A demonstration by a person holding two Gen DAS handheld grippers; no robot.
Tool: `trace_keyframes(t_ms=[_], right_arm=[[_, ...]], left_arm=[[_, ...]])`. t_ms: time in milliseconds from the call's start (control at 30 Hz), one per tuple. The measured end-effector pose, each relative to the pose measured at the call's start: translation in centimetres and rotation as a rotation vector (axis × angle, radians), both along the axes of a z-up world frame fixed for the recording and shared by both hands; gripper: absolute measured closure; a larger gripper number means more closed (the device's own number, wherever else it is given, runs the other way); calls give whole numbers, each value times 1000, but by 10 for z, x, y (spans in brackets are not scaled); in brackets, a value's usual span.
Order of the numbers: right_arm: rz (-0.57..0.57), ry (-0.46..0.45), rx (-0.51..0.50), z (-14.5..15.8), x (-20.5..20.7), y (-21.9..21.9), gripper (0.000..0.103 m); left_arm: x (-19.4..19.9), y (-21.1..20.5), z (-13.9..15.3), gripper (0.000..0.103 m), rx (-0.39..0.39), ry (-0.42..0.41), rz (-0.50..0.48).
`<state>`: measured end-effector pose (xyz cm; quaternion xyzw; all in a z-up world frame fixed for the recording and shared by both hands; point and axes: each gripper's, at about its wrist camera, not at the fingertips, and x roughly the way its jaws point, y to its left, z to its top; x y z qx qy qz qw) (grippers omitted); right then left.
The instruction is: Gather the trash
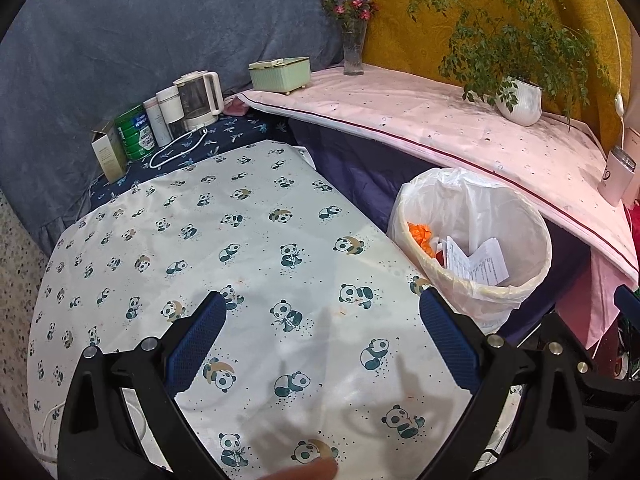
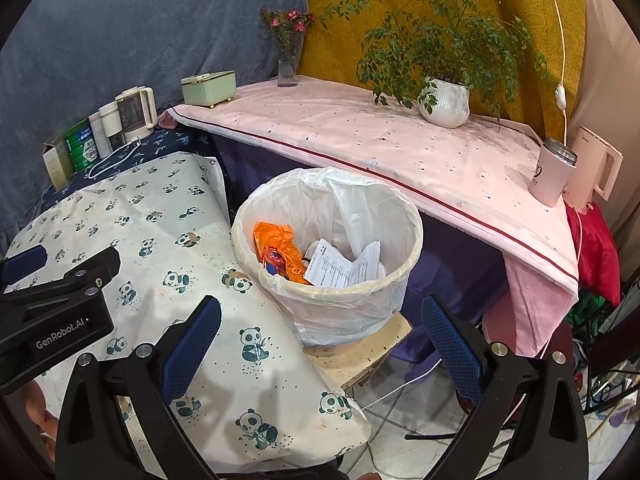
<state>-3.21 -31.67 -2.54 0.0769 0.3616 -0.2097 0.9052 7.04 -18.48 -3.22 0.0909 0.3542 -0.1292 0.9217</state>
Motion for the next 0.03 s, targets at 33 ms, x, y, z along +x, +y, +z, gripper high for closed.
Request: trace_keyframes(t_ms=[33], right_arm=[[1, -1, -1, 1, 0, 1, 6]], left_arm=[[-1, 0, 1, 10, -1, -2, -4]])
